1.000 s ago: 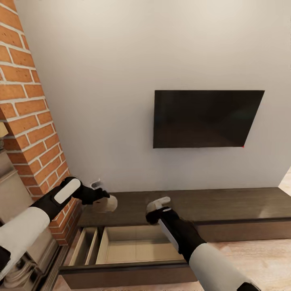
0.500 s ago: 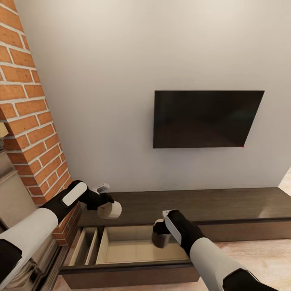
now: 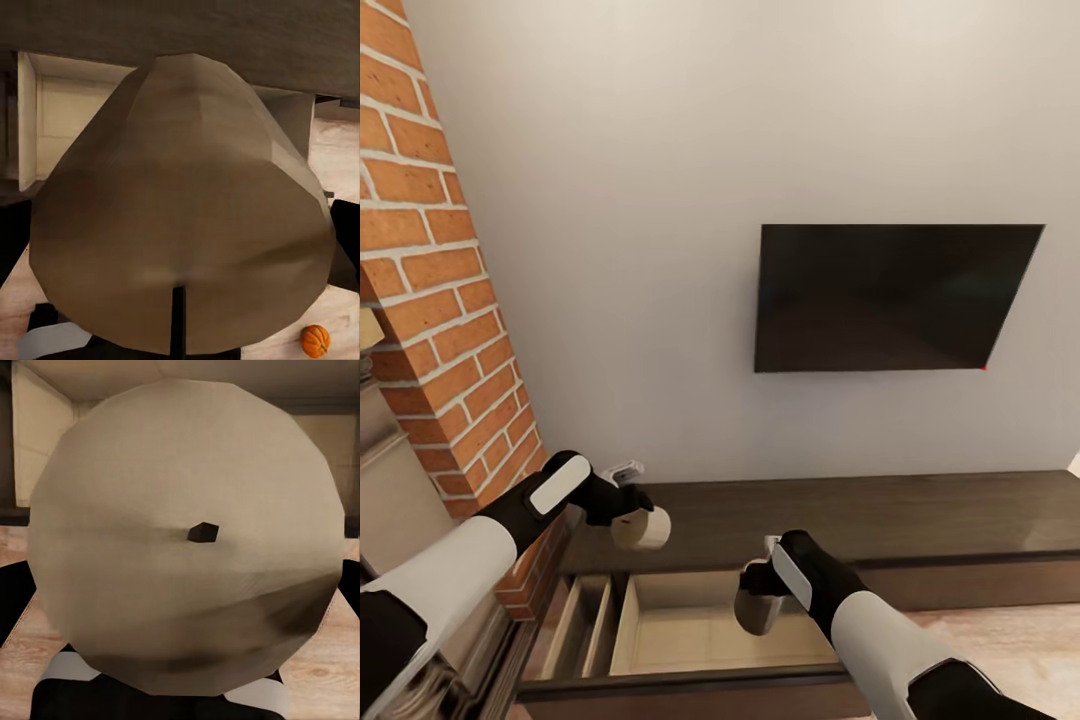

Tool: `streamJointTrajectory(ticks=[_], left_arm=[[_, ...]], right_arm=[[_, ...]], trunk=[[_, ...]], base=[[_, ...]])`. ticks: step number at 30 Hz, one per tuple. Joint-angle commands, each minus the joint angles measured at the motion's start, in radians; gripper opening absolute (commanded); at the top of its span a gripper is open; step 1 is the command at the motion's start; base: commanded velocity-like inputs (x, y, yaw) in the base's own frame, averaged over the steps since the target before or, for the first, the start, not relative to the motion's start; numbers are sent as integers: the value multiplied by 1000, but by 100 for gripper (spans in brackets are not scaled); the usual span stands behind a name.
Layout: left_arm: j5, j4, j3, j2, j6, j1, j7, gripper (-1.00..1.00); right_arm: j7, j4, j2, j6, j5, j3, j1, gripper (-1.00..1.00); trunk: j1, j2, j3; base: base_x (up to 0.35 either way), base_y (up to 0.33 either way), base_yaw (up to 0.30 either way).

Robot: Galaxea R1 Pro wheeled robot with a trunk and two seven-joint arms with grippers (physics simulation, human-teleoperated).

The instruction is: Place each of the two pumpkins and all three candles from the living room inside a cabinet in the living room (use any cabinet), then make sure every cabinet is closed, and position the cauldron so it is next to a table in the living room.

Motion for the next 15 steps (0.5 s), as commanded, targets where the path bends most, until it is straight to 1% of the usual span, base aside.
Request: streamJointTrajectory(ticks=[1,4,6,7,8,9,10,11,12,13,14,15], left_arm=[[0,0,-1,-1,0,0,0,-100],[0,4,-2,-1,0,1,0,-100],[0,27,-6,-3,1,5,0,-100],[-1,43,-16,-7,2,6,0,-100],[-1,57,-33,-11,3,7,0,-100],[-1,67,-57,-14,4,7,0,-100],[-1,76,-109,-17,6,7,0,-100],[-1,78,-129,-18,6,8,0,-100],[0,83,-195,-19,6,8,0,-100],[3,86,-251,-20,6,8,-1,-100],[6,89,-285,-23,6,8,-1,-100],[7,91,-298,-28,7,8,-2,-100]], right_arm=[[0,0,0,-1,-1,0,0,-100],[0,0,-1,-1,-1,0,0,-100],[0,1,0,-1,-1,0,0,-100],[0,2,0,-1,-1,0,0,-100],[0,2,1,-1,-1,0,1,-100],[0,2,1,-1,-1,0,1,-100],[0,2,0,-1,-1,0,1,-100],[0,2,1,-1,-1,0,1,-100],[0,4,1,-1,-2,0,1,-100],[-2,6,2,-1,-3,1,1,-100],[-2,9,4,-1,-4,2,2,-100],[-2,10,5,-1,-4,3,3,-100]], trunk=[[0,0,0],[0,0,0],[0,0,0],[0,0,0],[0,0,0],[0,0,0],[0,0,0],[0,0,0],[0,0,0],[0,0,0],[0,0,0],[0,0,0]], base=[[227,206,0],[143,95,0],[47,30,0],[23,15,0],[15,10,0],[10,6,0],[5,3,0],[4,3,0],[2,1,0],[1,1,0],[0,0,0],[0,0,0]])
